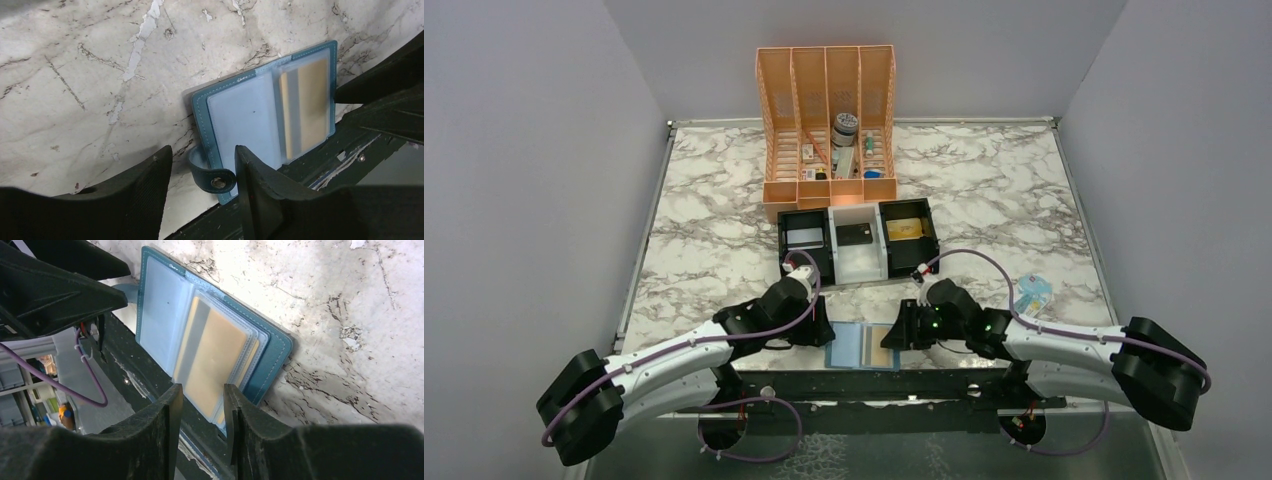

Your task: Take the credit cards out of the card holder

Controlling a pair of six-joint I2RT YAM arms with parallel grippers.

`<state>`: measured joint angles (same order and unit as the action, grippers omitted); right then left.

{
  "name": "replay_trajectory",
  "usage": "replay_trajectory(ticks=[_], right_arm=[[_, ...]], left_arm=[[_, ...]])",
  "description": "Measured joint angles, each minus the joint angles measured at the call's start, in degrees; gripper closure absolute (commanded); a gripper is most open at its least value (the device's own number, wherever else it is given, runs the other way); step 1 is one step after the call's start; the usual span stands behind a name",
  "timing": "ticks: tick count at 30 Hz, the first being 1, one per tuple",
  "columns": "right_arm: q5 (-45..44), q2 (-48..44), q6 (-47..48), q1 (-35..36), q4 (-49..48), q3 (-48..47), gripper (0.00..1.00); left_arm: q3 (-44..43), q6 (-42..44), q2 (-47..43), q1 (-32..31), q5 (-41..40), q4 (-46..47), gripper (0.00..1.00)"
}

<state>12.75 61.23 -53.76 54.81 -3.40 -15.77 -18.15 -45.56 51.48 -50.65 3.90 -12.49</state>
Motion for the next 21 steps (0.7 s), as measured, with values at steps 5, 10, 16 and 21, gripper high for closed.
replay_trajectory(ticks=[5,10,16,21], right_arm=[[0.39,2.29,-0.07,0.0,-1.11,0.2,0.64],[0.92,3.93,-0.24,0.0,-3.13,0.2,0.64],[1.68,4.7,-0.24,0.0,-4.33,0.2,0.65],[1.84,4.7,-0.2,0.0,-4.33,0.2,0.65]], left_arm=[[0.02,0.94,0.02,-0.09,1.36,0.0,0.54],[0.04,1.42,0.39,-0.09,2.08,0.09,0.6],[0.9,1.6,1.36,-0.09,3.08,1.29,0.69],[1.29,1.6,1.62,-0.09,3.61,1.75,0.74]])
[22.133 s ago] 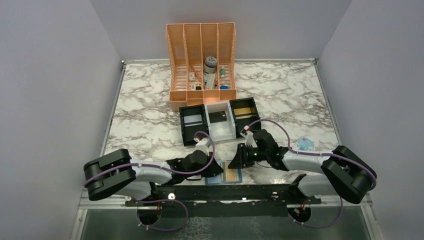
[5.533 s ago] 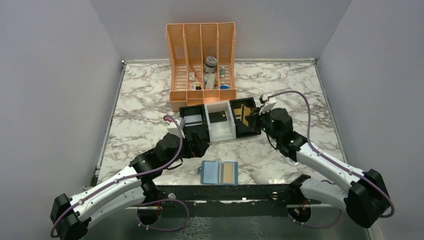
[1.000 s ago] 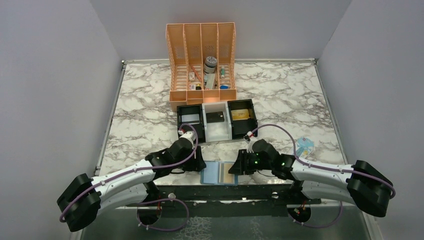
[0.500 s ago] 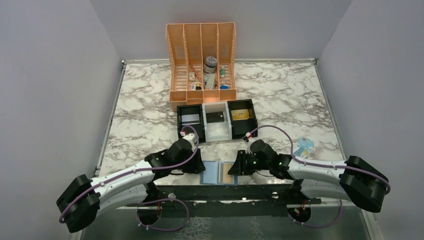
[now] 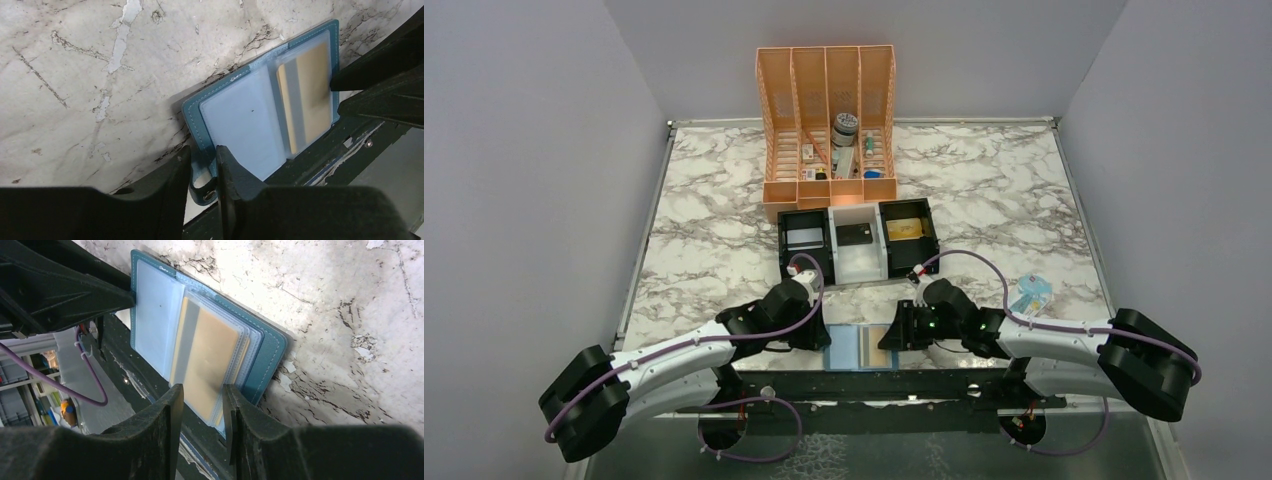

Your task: Take the credit cards out of the card holder

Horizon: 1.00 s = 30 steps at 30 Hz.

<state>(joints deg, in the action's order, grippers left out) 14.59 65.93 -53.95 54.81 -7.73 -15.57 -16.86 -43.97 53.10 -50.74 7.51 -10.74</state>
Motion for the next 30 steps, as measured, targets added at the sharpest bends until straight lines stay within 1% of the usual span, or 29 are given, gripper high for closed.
replay_trajectory(ticks=[5,9,15,19,25,30], right_arm=[[0.17,-0.07,0.02,0.0,0.07,0.0,0.65],[0.13,-0.11,0.22,0.0,0.98,-0.26,0.6],[-1.92,-2.89,0.68,0.0,6.23,-2.16,0.6],[-2.29,-5.01,1.29,0.0,7.61,-2.54,0.6],[-1.07,-2.6,1.73,0.0,7.02,-2.54,0.61],[0.79,0.7,1.79,0.0,4.57,-2.49,0.63]], left_arm=[[0.5,-0.04,-0.07,0.0,0.22,0.96,0.79],[0.68,-0.04,-0.2,0.0,0.28,1.29,0.82],[0.94,-0.26,-0.74,0.0,0.44,1.38,0.84],[0.94,-0.31,-1.29,0.0,0.44,1.36,0.85],[0.94,-0.33,-1.36,0.0,0.44,1.38,0.85],[0.94,-0.35,-1.31,0.0,0.44,1.4,0.87]])
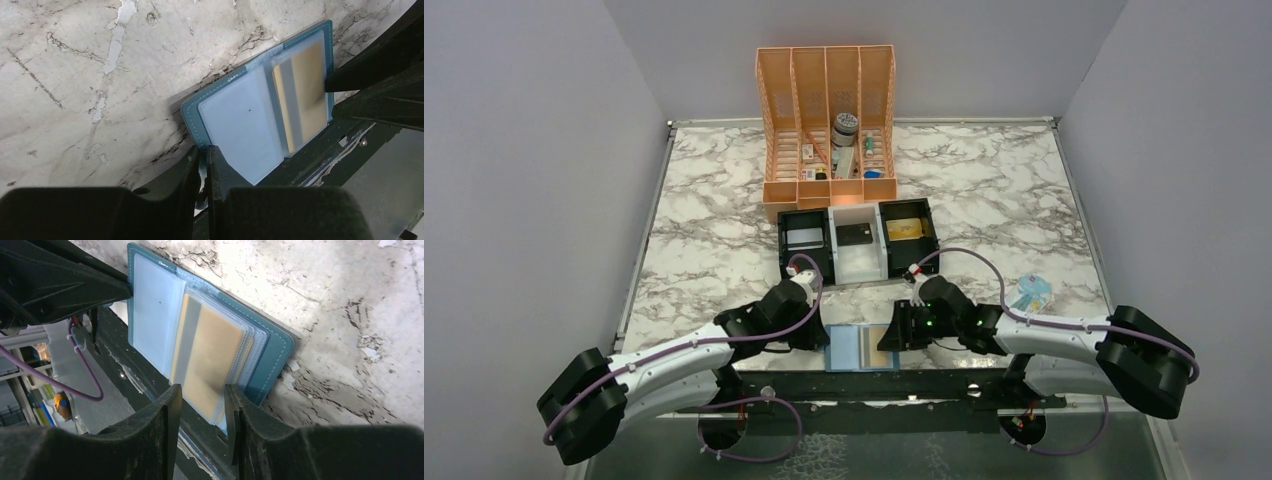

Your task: Take the credit cards out of the card holder

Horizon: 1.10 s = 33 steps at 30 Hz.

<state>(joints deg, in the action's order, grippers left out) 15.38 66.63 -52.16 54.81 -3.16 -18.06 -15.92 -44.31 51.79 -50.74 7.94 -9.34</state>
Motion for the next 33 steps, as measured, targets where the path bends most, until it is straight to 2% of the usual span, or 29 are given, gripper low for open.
replay_trajectory(ticks=[6,16,26,33], right_arm=[[0.55,0.61,0.0,0.0,-1.01,-0.02,0.61],[-0.74,-3.63,0.87,0.0,2.75,-0.55,0.61],[1.09,2.36,0.96,0.0,-1.66,-0.63,0.62],[1.2,2.01,1.25,0.0,-1.05,-0.94,0.63]], left_arm=[[0.0,0.0,0.68,0.0,0.0,0.07,0.89],[0.0,0.0,1.38,0.0,0.0,0.52,0.89],[0.0,0.04,2.03,0.0,-0.04,1.03,0.9],[0.0,0.04,2.27,0.0,-0.07,1.01,0.91]])
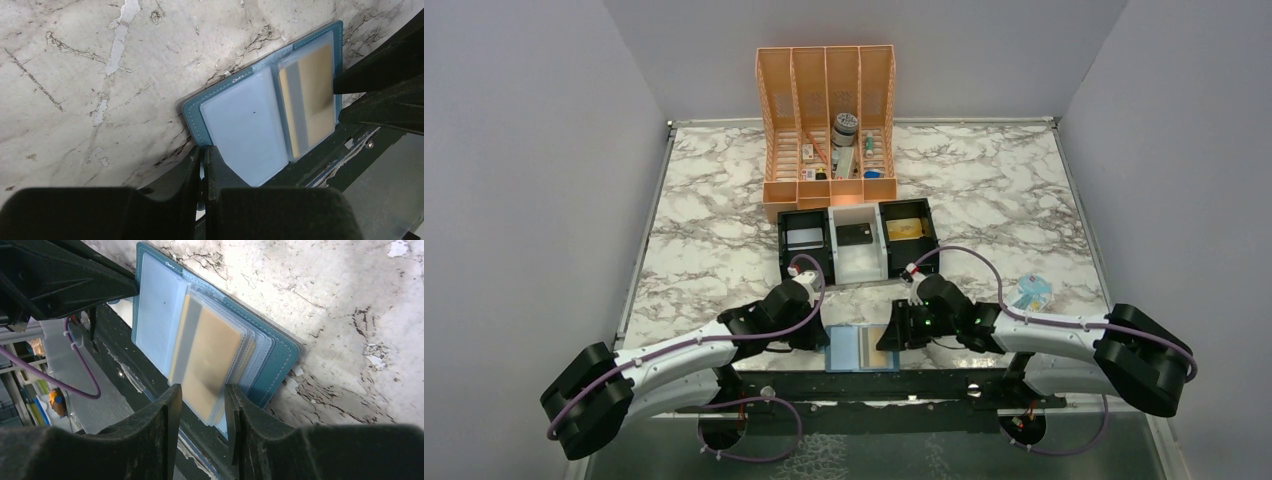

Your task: Take the credit cards out of the card holder

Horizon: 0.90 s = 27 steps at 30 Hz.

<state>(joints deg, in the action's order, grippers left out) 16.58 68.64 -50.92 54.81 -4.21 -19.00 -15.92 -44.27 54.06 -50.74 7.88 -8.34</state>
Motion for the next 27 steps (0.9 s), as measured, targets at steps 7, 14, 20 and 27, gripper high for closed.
replay_trajectory(ticks=[7,14,20,27], right_arm=[[-0.31,-1.57,1.7,0.0,2.34,-1.05,0.63],[0.7,-1.27,2.86,0.0,2.97,-1.57,0.64],[2.4,-1.27,3.58,0.0,2.93,-2.43,0.64],[3.26,-1.25,4.68,0.0,3.1,-3.48,0.62]], left_arm=[[0.0,0.0,0.92,0.0,0.04,0.72,0.91],[-0.04,0.0,1.81,0.0,0.09,1.77,0.92],[-0.09,-0.02,2.62,-0.04,0.15,2.84,0.92],[-0.09,-0.04,3.37,-0.28,0.31,3.96,0.92]])
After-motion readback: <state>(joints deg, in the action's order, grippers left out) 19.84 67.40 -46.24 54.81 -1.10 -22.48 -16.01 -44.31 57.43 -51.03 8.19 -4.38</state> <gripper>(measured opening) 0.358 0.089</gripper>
